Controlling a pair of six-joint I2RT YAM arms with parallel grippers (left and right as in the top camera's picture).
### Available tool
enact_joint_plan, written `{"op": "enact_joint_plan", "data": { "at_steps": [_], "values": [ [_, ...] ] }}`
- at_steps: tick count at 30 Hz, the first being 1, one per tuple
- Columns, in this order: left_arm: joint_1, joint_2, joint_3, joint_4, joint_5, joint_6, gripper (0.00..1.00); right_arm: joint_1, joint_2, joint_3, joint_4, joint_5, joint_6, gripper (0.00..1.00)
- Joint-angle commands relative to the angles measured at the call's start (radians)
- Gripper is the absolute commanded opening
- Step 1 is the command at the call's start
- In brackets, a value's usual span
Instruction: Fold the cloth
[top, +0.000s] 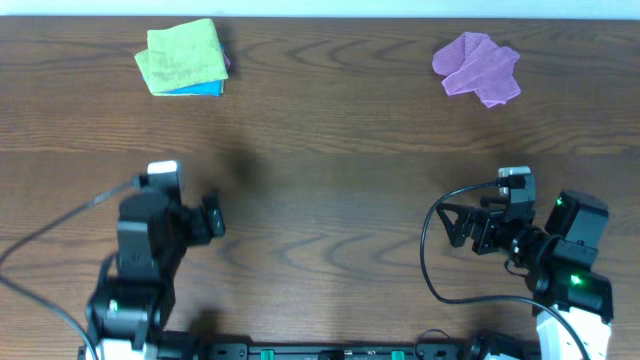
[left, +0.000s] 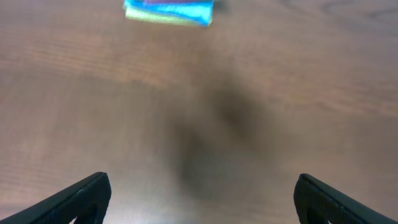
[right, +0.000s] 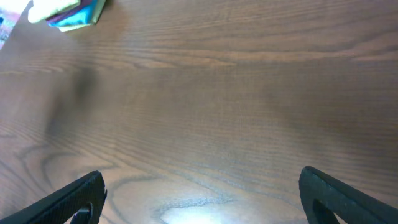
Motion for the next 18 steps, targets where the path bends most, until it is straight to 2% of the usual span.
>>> {"op": "enact_joint_plan", "data": {
  "at_steps": [1,9,18],
  "values": [
    [0.026,-0.129,-0.1,0.002,-0.03,-0.004,0.95,-0.005,-0.002,-0.005,-0.001,-0.011,0.008,0.99],
    [0.032,-0.357,-0.283,-0.017,-0.058,-0.004,0.95,-0.005,-0.002,-0.005,-0.001,-0.01,0.008,0.99],
    [0.032,-0.509,-0.372,-0.124,-0.058,-0.004,0.95,-0.005,-0.002,-0.005,-0.001,-0.01,0.008,0.99]
  ]
}}
